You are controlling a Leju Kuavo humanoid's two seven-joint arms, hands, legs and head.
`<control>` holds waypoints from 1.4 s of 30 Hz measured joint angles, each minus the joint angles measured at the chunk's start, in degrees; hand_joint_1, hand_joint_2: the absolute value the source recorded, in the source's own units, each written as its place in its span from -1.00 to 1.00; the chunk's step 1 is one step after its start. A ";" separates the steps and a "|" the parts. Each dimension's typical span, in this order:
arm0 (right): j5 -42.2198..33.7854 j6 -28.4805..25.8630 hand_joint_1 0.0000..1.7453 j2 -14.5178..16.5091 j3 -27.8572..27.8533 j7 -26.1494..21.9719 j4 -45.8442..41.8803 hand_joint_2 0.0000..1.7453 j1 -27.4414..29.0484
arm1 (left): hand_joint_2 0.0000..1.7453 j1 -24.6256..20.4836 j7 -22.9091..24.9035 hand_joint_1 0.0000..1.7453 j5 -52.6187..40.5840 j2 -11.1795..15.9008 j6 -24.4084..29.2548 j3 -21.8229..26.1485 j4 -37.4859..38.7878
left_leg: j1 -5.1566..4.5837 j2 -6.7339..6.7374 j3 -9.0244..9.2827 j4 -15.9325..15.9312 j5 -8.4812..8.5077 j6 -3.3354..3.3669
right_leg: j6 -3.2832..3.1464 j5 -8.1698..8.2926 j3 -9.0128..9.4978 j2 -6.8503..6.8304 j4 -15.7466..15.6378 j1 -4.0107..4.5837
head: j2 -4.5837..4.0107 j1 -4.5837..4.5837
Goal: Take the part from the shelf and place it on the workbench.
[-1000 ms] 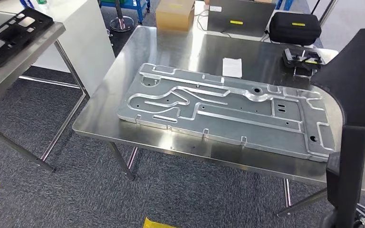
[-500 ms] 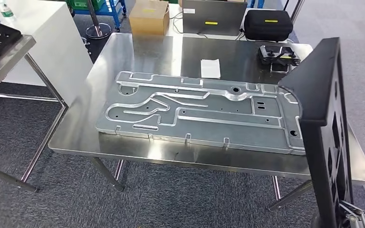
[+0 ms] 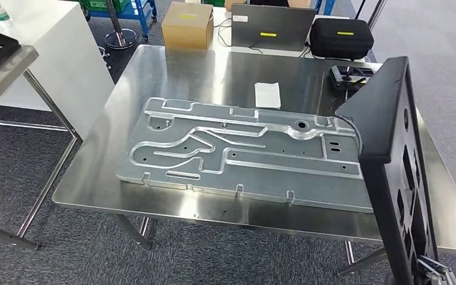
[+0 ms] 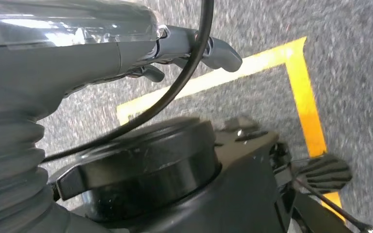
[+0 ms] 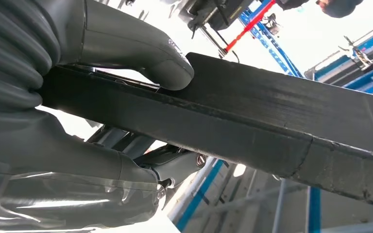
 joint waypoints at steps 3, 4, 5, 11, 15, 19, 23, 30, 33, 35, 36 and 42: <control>0.09 -0.01 1.00 -0.04 0.14 0.23 0.05 1.00 0.41 | 1.00 -0.24 0.25 -1.00 -0.10 -0.07 0.06 0.02 0.01 | -0.17 0.09 1.84 0.19 1.20 -1.32 | -1.32 -0.63 2.26 0.38 -1.56 0.29 | 0.02 0.03; 0.18 -0.01 1.00 -0.07 0.21 0.31 0.05 1.00 0.50 | 1.00 -0.37 0.26 -1.00 -0.11 -0.07 0.06 0.03 0.01 | -0.20 0.09 0.99 3.03 2.94 -1.64 | -1.71 -1.17 3.73 0.46 -2.29 0.14 | 0.02 0.03; 0.31 -0.01 1.00 -0.09 0.35 0.40 0.06 1.00 0.51 | 1.00 -0.50 0.26 -1.00 -0.11 -0.07 0.08 0.03 0.01 | -0.20 0.06 -1.12 7.05 4.51 -1.93 | -2.09 -1.64 5.34 0.44 -2.97 -0.03 | 0.02 -0.09; 1.12 -0.01 1.00 -0.09 0.84 1.04 0.10 1.00 1.03 | 1.00 -1.01 -0.48 -1.00 0.47 -0.04 0.25 0.63 0.01 | 0.06 -0.01 -14.04 15.39 -6.03 -2.43 | -2.88 -5.78 12.97 0.98 -5.15 -0.08 | 0.01 -0.58; 1.86 -0.01 1.00 -0.11 0.85 1.66 0.28 1.00 1.66 | 1.00 -0.98 -0.84 -1.00 0.96 0.03 0.40 1.39 0.01 | -0.39 -0.18 -15.01 5.08 7.12 -1.03 | -2.51 -8.72 15.99 1.35 -4.89 0.42 | 0.00 -0.52; 1.93 0.00 1.00 -0.16 0.85 2.24 0.40 1.00 1.89 | 1.00 -1.10 -1.05 -1.00 1.10 0.05 0.65 1.59 0.01 | -0.73 -0.38 -14.70 2.81 12.43 -0.34 | -1.54 -9.90 16.24 1.64 -4.79 0.37 | 0.00 -0.46; 5.81 2.64 1.00 -1.84 0.87 9.71 0.67 1.00 1.75 | 1.00 -1.11 -1.70 -1.00 0.60 0.04 0.81 1.82 0.01 | -0.76 -0.42 -14.54 2.54 12.07 -0.31 | -1.47 -10.21 16.73 1.56 -5.55 0.43 | 0.01 -0.48; 12.16 11.29 1.00 -8.95 2.05 22.96 7.96 1.00 -5.29 | 1.00 -1.38 -2.84 -1.00 -2.70 0.10 -1.03 1.75 0.01 | -0.78 -0.44 -14.22 2.48 11.69 0.12 | -1.12 -10.41 17.26 1.42 -6.16 0.42 | 0.00 -0.45; 14.22 12.58 1.00 -10.93 3.39 26.25 11.62 1.00 -7.89 | 1.00 -1.39 -3.01 -1.00 -3.93 0.26 -1.57 1.46 0.01 | -0.80 -0.67 -14.17 2.49 11.73 0.27 | -0.84 -10.38 17.39 1.20 -6.20 0.41 | 0.01 -0.46; 16.15 14.01 1.00 -12.56 4.48 29.04 13.95 1.00 -10.05 | 1.00 -1.47 -2.54 -1.00 -4.47 0.35 -1.58 1.36 0.01 | -0.79 -0.66 -14.11 2.48 11.75 0.28 | -0.77 -10.33 17.43 1.25 -6.19 0.46 | 0.01 -0.48; 17.03 15.09 1.00 -13.47 4.96 30.35 15.26 1.00 -11.48 | 1.00 -1.58 -2.15 -1.00 -4.77 0.39 -1.57 1.32 0.01 | -0.78 -0.62 -14.07 2.48 11.76 0.28 | -0.76 -10.31 17.46 1.29 -6.19 0.49 | 0.01 -0.49; 19.50 22.67 1.00 -16.68 8.67 34.02 30.37 1.00 -28.65 | 1.00 -2.32 -0.57 -1.00 -7.13 0.93 -1.88 0.08 0.01 | -0.60 -0.17 -13.87 2.43 11.97 0.12 | -0.86 -9.94 17.47 1.86 -6.15 0.72 | 0.01 -0.45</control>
